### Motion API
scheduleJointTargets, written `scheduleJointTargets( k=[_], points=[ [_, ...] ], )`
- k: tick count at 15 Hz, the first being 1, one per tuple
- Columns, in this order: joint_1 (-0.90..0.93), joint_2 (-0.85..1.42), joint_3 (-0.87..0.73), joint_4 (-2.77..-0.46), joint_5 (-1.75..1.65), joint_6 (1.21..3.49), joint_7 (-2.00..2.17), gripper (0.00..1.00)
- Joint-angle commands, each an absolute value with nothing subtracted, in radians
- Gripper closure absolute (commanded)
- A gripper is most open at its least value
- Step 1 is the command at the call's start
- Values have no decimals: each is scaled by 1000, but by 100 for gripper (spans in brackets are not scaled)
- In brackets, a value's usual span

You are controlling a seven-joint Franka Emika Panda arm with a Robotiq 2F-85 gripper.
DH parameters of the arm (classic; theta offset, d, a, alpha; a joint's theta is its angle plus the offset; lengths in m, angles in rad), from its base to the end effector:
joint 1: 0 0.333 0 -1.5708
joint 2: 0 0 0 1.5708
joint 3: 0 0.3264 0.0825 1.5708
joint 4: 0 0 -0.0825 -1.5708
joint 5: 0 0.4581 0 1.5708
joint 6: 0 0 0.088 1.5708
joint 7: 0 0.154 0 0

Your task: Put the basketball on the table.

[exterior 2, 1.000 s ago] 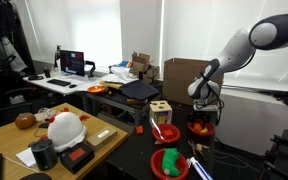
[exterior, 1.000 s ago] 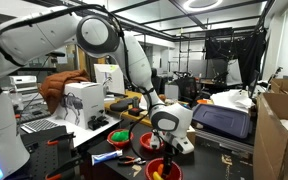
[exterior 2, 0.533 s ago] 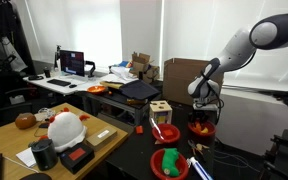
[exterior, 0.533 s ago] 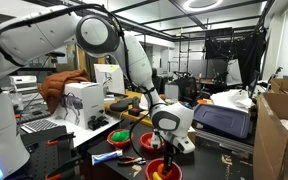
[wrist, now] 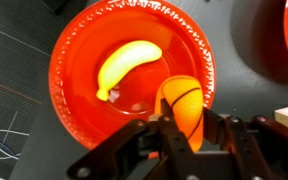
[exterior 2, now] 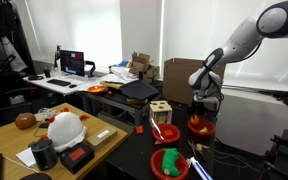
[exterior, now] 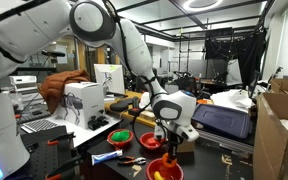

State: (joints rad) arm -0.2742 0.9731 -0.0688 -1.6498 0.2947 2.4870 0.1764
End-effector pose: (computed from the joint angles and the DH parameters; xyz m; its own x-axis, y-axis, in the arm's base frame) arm 0.6446 -0.2254 -0.0714 0.7339 -0.6621 -0.1516 -0.6758 -0.7343 -0.0640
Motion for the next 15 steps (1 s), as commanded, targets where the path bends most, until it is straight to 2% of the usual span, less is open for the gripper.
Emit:
scheduleJointTargets(
  k=[1, 11, 15],
  points=[
    [-309, 803, -3, -1801, 325, 2511, 47, 94],
    [-231, 687, 165, -1869, 287, 2436, -234, 94],
    [-220, 677, 189, -1878, 275, 2307, -349, 94]
  ],
)
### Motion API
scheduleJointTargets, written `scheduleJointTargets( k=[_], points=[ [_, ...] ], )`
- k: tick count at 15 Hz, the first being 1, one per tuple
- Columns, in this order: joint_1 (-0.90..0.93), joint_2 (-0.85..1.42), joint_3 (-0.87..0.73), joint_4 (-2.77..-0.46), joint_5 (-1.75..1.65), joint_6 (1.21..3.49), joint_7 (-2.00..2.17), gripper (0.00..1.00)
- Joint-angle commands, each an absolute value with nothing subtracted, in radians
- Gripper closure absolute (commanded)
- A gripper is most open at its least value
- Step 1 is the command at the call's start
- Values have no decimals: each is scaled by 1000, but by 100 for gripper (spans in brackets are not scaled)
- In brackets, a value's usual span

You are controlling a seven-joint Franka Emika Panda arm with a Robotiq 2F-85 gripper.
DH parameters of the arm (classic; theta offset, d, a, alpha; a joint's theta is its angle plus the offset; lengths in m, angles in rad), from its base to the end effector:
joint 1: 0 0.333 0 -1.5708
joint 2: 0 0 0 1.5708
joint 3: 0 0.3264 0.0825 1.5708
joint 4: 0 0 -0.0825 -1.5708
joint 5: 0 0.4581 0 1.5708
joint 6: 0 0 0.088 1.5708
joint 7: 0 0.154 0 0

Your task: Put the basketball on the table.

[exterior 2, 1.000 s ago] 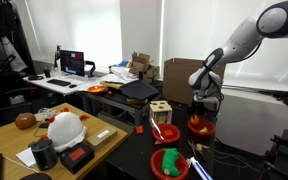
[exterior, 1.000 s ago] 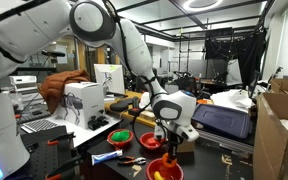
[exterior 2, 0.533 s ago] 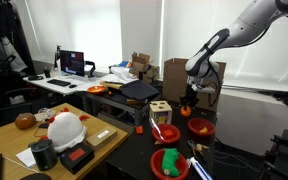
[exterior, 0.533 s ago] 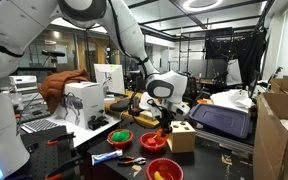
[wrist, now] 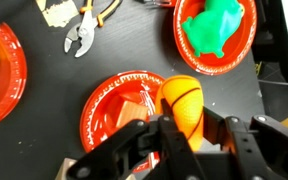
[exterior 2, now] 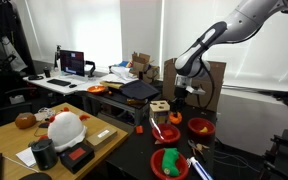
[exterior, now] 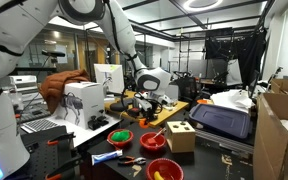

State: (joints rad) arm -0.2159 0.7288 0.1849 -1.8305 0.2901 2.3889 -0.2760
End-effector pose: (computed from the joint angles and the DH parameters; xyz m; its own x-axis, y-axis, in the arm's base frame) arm 0.6663 -0.0020 0.0280 0.9928 -0.0012 -0.1196 -0.0397 -0.9465 -0.3202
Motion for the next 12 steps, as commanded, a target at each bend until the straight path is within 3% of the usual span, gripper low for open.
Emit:
scheduleJointTargets(
  k=[1, 12],
  points=[
    [-214, 677, 184, -1879, 270, 2281, -361, 94],
    [-160, 768, 144, -1824, 216, 2107, -388, 94]
  ],
)
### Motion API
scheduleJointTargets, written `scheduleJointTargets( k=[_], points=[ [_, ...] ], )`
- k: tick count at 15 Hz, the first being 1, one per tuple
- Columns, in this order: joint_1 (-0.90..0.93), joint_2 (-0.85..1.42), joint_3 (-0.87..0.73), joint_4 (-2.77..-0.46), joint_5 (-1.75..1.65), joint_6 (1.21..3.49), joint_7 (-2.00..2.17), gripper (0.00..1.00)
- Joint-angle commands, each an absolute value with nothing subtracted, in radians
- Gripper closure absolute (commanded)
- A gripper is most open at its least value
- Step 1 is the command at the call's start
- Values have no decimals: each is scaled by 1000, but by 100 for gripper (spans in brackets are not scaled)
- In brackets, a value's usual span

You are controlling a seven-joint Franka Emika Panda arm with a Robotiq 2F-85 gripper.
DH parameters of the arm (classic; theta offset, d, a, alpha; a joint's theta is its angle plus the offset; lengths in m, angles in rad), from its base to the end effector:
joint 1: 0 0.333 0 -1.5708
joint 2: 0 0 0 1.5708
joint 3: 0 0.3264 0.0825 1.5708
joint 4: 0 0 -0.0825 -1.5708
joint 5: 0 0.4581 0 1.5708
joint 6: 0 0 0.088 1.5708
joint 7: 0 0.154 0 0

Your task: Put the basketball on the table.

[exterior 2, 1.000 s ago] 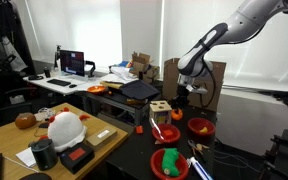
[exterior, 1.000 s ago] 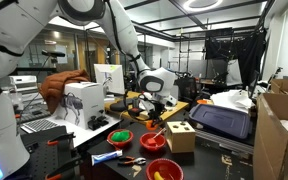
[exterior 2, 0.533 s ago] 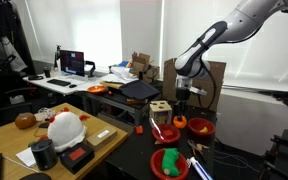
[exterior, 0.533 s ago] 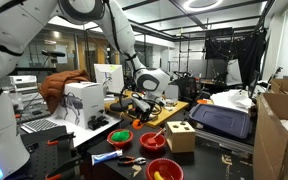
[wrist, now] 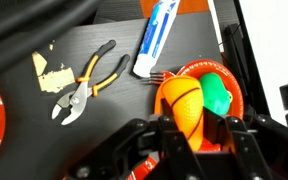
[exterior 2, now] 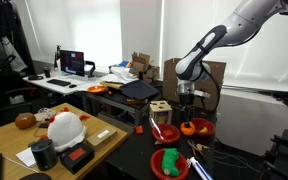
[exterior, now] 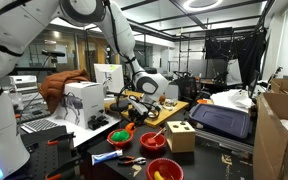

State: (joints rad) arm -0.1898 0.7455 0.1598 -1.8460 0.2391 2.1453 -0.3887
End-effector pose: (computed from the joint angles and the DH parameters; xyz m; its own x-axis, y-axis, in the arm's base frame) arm 0.6113 0.0115 0.0017 0.9196 0.2204 -0.3252 0.0859 -0.9206 -0.3809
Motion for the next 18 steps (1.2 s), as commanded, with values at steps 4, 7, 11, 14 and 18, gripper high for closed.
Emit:
scheduleJointTargets(
  k=[4, 7, 11, 14, 18],
  points=[
    [-107, 801, 126, -1828, 174, 2195, -344, 94],
    [-77, 824, 115, -1830, 152, 2267, -314, 94],
    [-26, 857, 70, -1829, 99, 2337, -201, 94],
    [-29, 878, 60, -1831, 93, 2321, -173, 94],
    [-33, 902, 51, -1823, 90, 2324, -165, 94]
  ],
)
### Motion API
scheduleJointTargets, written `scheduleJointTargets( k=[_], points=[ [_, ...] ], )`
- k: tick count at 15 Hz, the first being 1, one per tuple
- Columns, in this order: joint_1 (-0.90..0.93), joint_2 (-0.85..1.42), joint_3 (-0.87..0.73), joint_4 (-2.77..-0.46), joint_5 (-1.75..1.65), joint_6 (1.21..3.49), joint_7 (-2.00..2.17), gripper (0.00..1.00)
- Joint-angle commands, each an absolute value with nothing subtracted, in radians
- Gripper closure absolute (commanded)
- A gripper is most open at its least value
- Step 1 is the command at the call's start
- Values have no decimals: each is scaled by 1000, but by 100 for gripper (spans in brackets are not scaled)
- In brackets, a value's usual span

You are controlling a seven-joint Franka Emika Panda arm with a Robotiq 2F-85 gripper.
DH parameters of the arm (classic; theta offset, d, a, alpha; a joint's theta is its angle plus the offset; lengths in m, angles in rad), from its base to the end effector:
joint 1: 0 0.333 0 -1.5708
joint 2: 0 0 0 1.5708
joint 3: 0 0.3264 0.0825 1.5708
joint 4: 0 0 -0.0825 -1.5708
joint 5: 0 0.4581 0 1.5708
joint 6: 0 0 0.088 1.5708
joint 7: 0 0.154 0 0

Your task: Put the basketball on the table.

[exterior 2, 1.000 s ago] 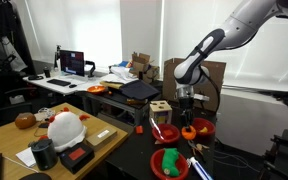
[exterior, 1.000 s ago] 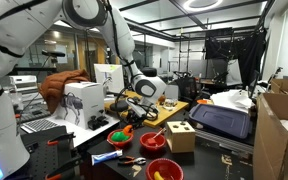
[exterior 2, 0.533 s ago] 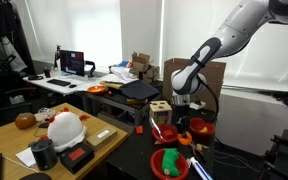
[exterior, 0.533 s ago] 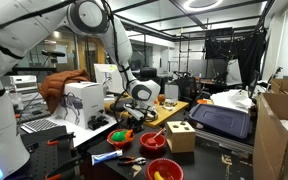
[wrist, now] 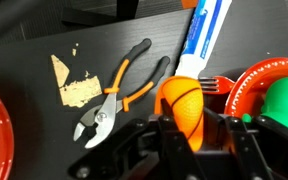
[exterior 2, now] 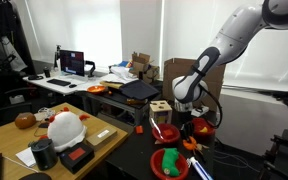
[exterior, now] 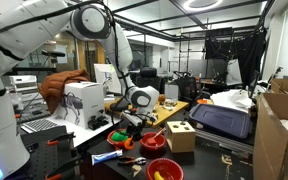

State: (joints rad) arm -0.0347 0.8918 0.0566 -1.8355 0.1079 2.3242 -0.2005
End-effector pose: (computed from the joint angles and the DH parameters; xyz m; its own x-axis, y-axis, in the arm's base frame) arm 0.5869 0.0246 -0.0873 0.9177 0.1431 -0.3707 0.0868 -0.9826 -0.1643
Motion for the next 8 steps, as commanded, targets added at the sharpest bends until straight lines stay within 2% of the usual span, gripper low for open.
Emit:
scheduleJointTargets(
  k=[1, 8],
  points=[
    [-27, 909, 41, -1820, 83, 2330, -152, 94],
    [-33, 947, 56, -1783, 94, 2378, -154, 94]
  ],
)
